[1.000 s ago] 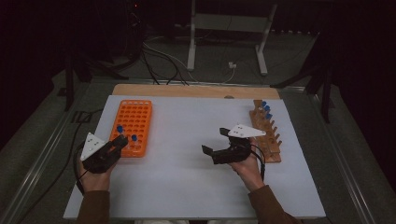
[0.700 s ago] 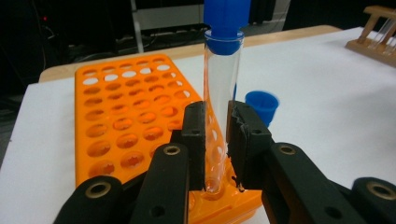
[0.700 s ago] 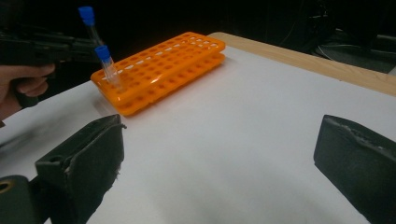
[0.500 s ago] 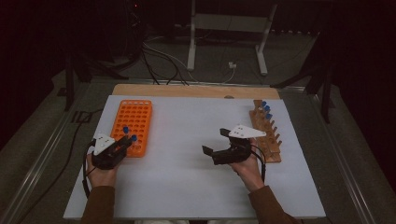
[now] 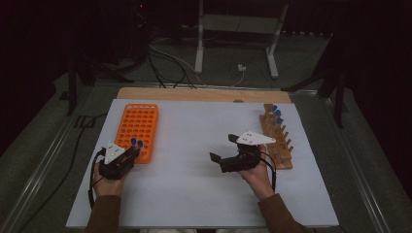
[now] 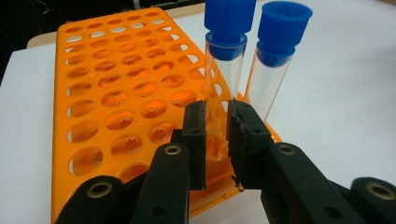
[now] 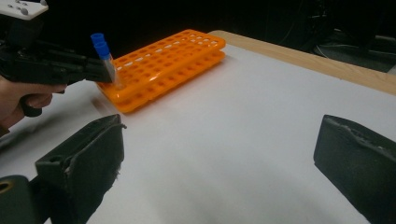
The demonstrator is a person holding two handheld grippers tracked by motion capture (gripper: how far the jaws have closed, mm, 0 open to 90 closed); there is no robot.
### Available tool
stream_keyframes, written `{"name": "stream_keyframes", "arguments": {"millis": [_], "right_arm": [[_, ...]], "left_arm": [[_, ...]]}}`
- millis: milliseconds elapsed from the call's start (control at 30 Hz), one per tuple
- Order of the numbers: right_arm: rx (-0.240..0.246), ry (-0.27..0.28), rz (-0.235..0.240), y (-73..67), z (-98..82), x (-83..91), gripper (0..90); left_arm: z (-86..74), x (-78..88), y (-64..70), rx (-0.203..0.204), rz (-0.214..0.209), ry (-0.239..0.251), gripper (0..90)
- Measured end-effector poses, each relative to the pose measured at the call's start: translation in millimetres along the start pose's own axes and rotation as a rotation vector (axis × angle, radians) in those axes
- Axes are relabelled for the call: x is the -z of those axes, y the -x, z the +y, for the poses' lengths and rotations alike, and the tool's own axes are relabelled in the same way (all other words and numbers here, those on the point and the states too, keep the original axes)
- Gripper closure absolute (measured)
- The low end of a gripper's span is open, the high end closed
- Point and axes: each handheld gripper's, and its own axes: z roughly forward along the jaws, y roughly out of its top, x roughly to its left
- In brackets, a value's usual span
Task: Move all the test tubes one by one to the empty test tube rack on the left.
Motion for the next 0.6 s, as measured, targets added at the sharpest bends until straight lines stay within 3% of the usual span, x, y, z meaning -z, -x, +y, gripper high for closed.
{"name": "stream_keyframes", "arguments": {"millis": [367, 600], "right_arm": [[-0.001, 0.0, -0.002, 0.1, -0.1, -0.3, 2.1], [-0.009, 0.003, -0.008, 2.2, -0.1, 0.3, 2.1]], "left_arm": [[-3.2, -0.3, -0.3, 0.017, 0.011, -0.008, 77.1], [-4.4, 7.6, -2.6, 0.043, 0.041, 0.001, 60.4]]}}
